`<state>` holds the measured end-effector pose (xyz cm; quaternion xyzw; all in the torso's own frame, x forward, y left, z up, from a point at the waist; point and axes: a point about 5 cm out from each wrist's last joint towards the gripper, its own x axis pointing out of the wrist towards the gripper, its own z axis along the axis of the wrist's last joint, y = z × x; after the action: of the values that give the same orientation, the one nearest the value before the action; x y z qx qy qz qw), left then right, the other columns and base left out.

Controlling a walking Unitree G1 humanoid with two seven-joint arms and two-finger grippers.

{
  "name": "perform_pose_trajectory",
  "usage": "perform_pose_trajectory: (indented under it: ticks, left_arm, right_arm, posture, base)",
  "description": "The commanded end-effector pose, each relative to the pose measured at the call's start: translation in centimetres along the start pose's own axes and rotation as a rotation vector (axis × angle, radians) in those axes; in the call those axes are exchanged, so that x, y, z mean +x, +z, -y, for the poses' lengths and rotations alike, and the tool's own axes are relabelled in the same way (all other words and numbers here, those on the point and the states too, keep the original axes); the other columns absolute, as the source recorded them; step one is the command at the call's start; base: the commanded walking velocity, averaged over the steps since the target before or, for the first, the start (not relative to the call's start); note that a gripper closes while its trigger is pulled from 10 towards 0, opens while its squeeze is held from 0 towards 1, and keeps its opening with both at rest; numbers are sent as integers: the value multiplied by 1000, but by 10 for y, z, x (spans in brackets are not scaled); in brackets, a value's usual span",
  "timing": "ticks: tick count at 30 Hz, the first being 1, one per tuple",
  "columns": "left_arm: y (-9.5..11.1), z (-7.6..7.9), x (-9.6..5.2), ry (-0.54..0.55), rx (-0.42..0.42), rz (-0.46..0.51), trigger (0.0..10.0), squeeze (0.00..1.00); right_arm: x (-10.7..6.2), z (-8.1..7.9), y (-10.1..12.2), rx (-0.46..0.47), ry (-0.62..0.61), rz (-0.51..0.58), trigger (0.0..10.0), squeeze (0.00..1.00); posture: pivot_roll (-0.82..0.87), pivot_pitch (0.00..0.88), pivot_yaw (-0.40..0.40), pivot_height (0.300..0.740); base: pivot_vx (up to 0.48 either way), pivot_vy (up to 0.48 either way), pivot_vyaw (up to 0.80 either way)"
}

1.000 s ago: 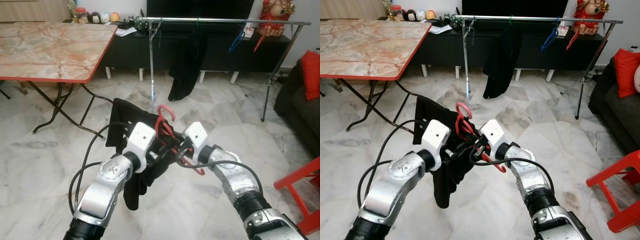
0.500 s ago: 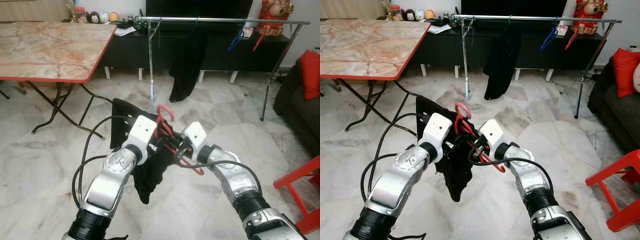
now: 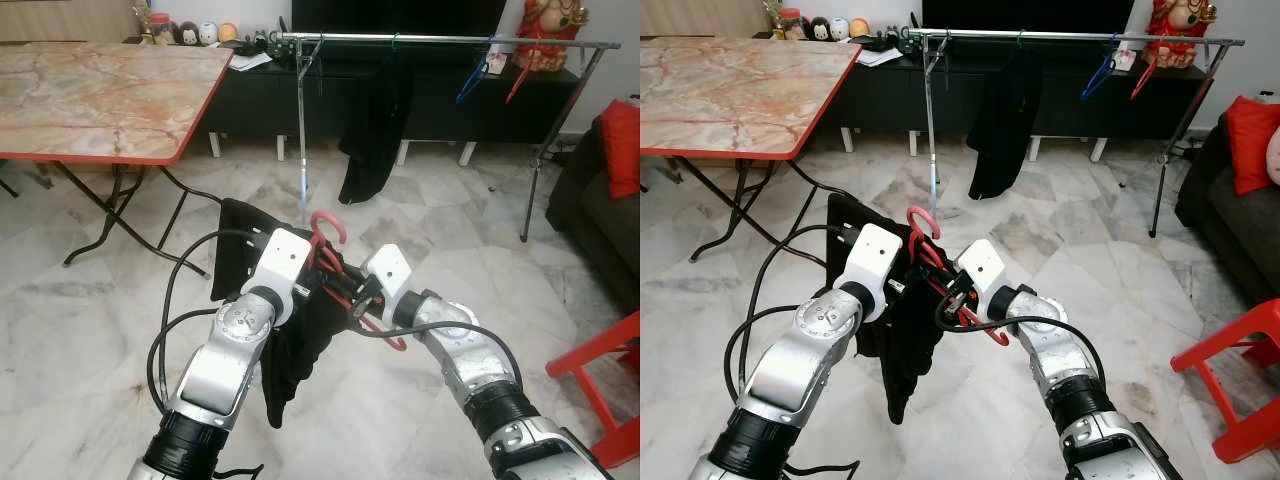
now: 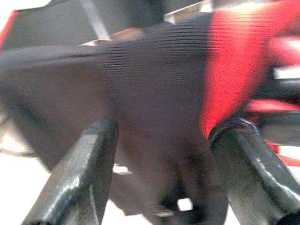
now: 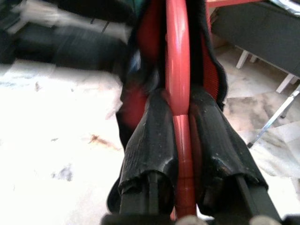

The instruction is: Hang hanger

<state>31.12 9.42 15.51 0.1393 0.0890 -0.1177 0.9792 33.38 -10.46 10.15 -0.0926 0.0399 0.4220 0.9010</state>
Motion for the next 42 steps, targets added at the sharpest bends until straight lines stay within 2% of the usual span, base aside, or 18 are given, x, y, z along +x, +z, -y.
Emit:
perform_pose_trajectory:
  ticks: [1,4,10,13,17,19,23,28,31,36,37,42]
  left_arm:
    - [-1,-23,1,150,-32,-20,10000,0]
    - [2,-27,0,184,-57,1,10000,0]
    - [-1,-29,1,199,-48,-12,10000,0]
    - [-2,-23,1,174,-49,-14,10000,0]
    - [0,-11,1,88,-68,4,10000,0]
    - [1,-1,0,-4,-10,20,10000,0]
    - [-3,2,-1,-19,50,-2,10000,0]
    - [-13,-10,2,68,107,-74,10000,0]
    - [-17,-14,3,85,106,-87,10000,0]
    - [-21,-33,8,160,199,-101,10000,0]
    - [-22,-39,9,183,197,-105,10000,0]
    - [-22,-41,9,187,187,-97,10000,0]
  right_arm:
    - [1,-1,7,-32,16,38,0,0]
    - [1,-3,5,-31,19,33,0,0]
    - [1,-5,4,-28,26,32,0,0]
    - [1,-5,4,-28,29,34,0,0]
    - [2,-5,4,-31,34,33,0,0]
    - [3,-7,4,-31,37,34,0,0]
    - [5,-9,5,-30,43,38,0,0]
    - [6,-9,8,-30,50,48,0,0]
    - [4,-6,9,-36,43,48,0,0]
    - [3,-6,9,-37,42,48,0,0]
    - [3,-6,8,-36,45,48,0,0]
    - [3,-7,8,-33,48,47,0,0]
  posture:
    - [22,0,-81,740]
    - [24,0,-81,740]
    - [22,0,-80,740]
    - [23,0,-79,740]
    - [27,0,-80,740]
    - [32,0,-80,740]
    - [31,0,-80,740]
    - [26,0,-83,740]
    - [22,0,-84,740]
    - [20,0,-87,740]
    - [21,0,-87,740]
    - [22,0,-87,740]
  base:
    - [0,0,0]
    - [0,0,0]
    - [0,0,0]
    - [0,0,0]
    - [0,0,0]
    - [0,0,0]
    - [0,0,0]
    - [0,0,0]
    - [0,0,0]
    - [0,0,0]
    - [0,0,0]
    - [0,0,0]
